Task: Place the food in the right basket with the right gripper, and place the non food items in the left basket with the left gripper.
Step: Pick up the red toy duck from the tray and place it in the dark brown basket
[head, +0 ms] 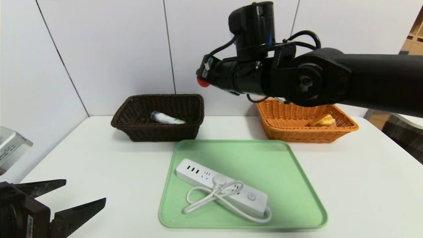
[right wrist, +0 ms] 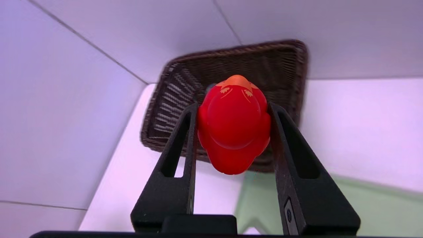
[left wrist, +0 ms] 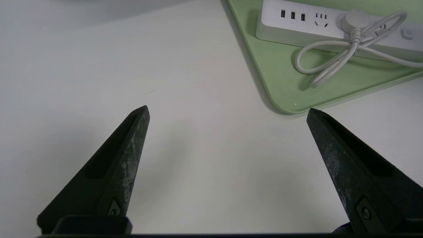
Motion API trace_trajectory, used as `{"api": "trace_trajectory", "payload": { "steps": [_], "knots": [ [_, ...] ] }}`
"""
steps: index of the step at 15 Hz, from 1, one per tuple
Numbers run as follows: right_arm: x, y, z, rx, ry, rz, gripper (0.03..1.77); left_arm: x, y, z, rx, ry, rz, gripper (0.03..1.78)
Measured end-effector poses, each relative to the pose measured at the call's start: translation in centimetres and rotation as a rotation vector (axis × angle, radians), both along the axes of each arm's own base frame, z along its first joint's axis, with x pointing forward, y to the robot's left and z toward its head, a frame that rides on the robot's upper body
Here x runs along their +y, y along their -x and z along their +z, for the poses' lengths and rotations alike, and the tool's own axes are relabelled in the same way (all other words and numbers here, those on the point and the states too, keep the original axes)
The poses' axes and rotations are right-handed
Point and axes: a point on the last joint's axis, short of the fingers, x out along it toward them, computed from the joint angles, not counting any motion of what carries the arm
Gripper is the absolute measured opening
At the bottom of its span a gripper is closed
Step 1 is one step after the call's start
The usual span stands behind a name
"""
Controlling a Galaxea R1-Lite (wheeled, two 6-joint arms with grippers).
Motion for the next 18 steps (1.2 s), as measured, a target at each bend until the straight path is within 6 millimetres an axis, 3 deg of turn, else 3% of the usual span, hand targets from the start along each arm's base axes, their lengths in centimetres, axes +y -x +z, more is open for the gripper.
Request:
{"api": "trace_trajectory", "payload": {
  "steps": [4,10,15,18],
  "knots": [
    [2.1,-1.1,-2.1,-0.016,-0.027,0.155,0.66,0.0,-0.1,-0.3,0.011,-0.009,0.005,1.69],
    [4.6,-4.1,-7.2,-0.092,0.033,0.174,0.65,0.0,-0.3,-0.8,0.031,-0.022,0.014,1.69],
    [5.1,-5.6,-10.5,-0.068,0.093,0.171,0.64,-0.2,-0.6,-0.9,0.039,-0.025,0.015,1.69],
    [5.2,-6.0,-11.1,-0.075,0.092,0.166,0.96,-0.3,-0.7,-0.9,0.041,-0.025,0.013,1.69]
  ]
}}
